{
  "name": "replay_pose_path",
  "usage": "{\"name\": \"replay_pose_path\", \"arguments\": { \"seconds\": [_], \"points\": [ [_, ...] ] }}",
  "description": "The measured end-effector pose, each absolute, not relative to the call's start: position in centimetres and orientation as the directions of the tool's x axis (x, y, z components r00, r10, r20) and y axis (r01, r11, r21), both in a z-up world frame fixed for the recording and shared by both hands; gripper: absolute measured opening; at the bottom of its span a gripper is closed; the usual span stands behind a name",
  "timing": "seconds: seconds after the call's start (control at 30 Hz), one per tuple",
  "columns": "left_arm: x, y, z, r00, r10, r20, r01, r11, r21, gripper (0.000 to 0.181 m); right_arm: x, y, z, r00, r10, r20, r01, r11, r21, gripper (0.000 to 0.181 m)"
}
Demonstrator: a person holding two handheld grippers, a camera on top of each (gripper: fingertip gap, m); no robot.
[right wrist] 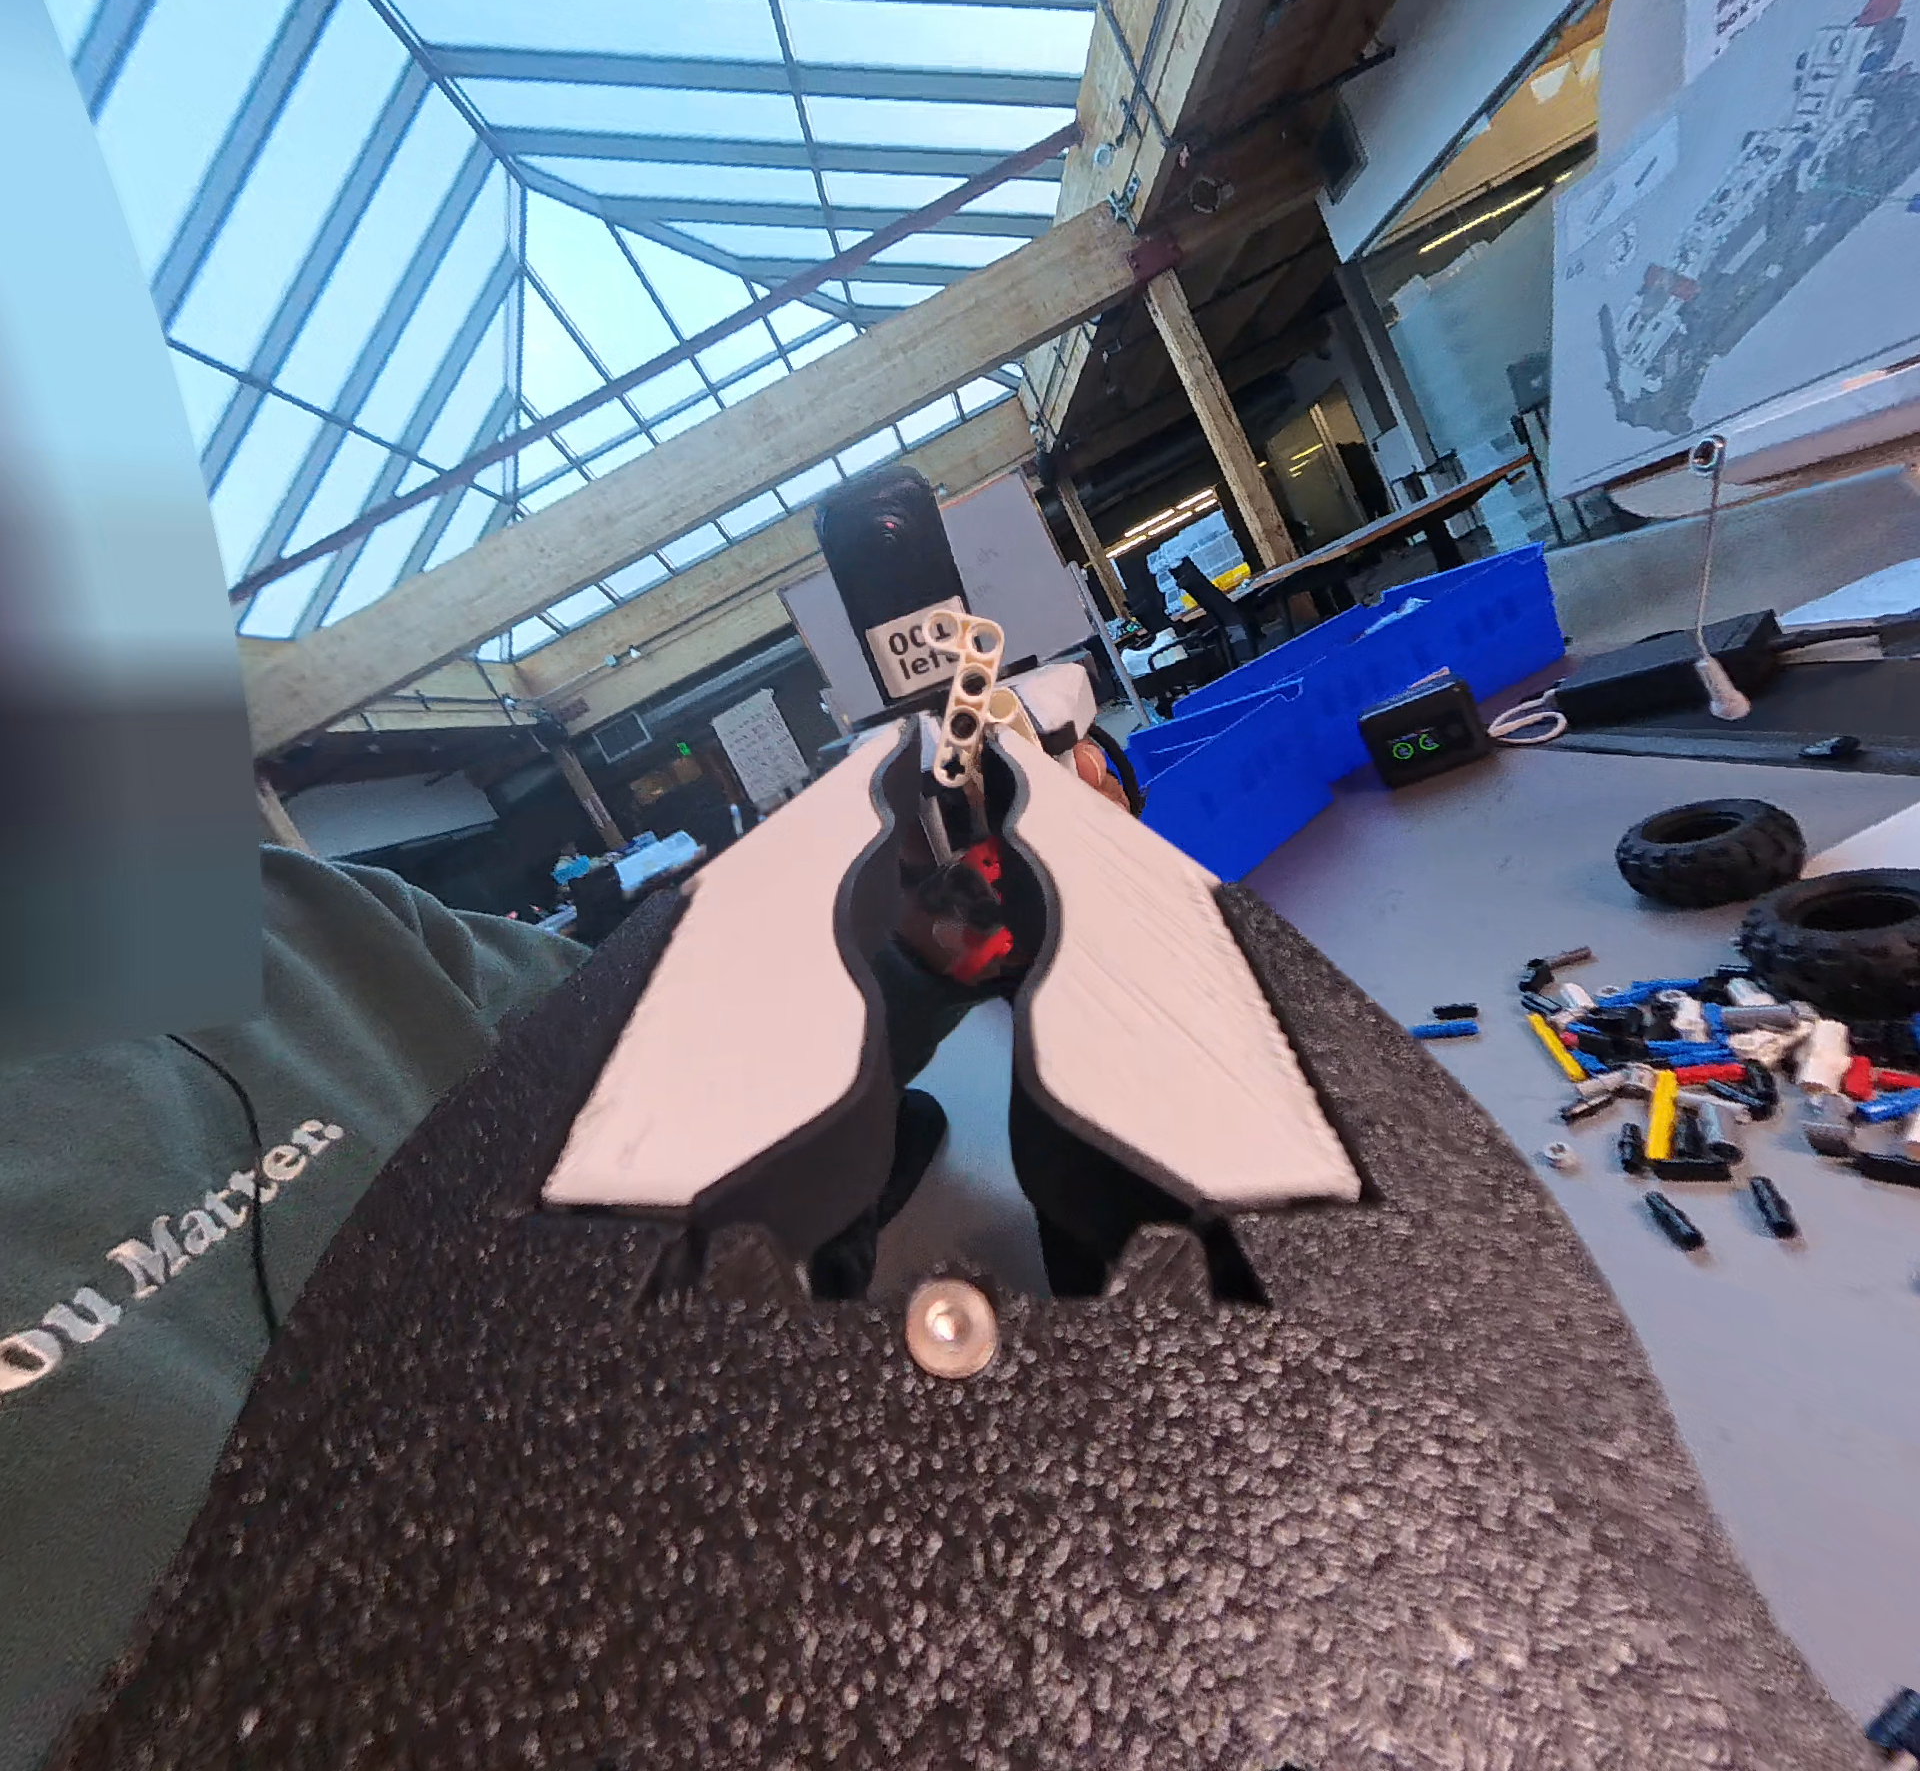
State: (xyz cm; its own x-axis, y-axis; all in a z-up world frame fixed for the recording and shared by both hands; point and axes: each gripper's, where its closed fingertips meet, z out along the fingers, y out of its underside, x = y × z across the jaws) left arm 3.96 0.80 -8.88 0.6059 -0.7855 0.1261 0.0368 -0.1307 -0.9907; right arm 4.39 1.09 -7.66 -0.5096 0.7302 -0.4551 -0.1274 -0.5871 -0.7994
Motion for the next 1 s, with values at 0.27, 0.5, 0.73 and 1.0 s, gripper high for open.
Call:
{"name": "replay_pose_path", "arguments": {
  "seconds": [0.27, 0.5, 0.73, 1.0],
  "points": [
    [4.3, 1.0, -9.9, 0.631, -0.775, 0.043, -0.060, -0.104, -0.993, 0.017, 4.5, 1.3, -8.6, -0.430, 0.824, -0.368, -0.109, -0.452, -0.885, 0.007],
    [4.6, 1.0, -10.4, 0.613, -0.788, 0.064, -0.063, -0.130, -0.990, 0.017, 4.0, 0.8, -9.5, -0.435, 0.821, -0.371, -0.084, -0.447, -0.891, 0.006],
    [4.7, 0.3, -9.2, 0.572, -0.816, 0.078, -0.031, -0.117, -0.993, 0.016, 4.1, 0.3, -8.1, -0.454, 0.827, -0.332, -0.154, -0.440, -0.885, 0.005],
    [4.6, 0.2, -8.6, 0.565, -0.819, 0.098, -0.005, -0.122, -0.992, 0.016, 4.2, 0.2, -7.7, -0.463, 0.820, -0.336, -0.169, -0.454, -0.875, 0.005]
  ]
}}
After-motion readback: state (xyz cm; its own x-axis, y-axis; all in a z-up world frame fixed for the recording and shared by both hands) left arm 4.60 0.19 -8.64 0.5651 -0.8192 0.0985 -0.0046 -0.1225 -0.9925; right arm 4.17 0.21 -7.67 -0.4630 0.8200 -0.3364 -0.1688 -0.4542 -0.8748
